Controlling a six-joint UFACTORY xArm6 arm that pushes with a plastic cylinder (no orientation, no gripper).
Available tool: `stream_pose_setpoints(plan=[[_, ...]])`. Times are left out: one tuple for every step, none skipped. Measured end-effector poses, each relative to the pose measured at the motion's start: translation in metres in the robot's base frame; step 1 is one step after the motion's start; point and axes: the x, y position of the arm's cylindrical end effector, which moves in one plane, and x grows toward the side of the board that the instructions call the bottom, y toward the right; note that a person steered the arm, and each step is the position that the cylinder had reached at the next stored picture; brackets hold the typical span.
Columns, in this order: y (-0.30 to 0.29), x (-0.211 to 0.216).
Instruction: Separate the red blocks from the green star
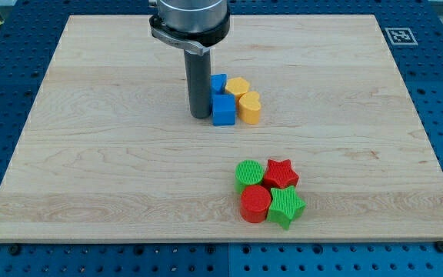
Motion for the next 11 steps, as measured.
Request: stream_pose_setpoints(plan=[[-0.059, 0.013], [-0.097, 0.048], [-0.086, 0.094], [-0.037, 0.148], [0.016, 0.183], [0.031, 0.184], [0.066, 0.184], [0.092, 0.180], [0.092, 0.168], [0.092, 0.142], [0.092, 0.129]])
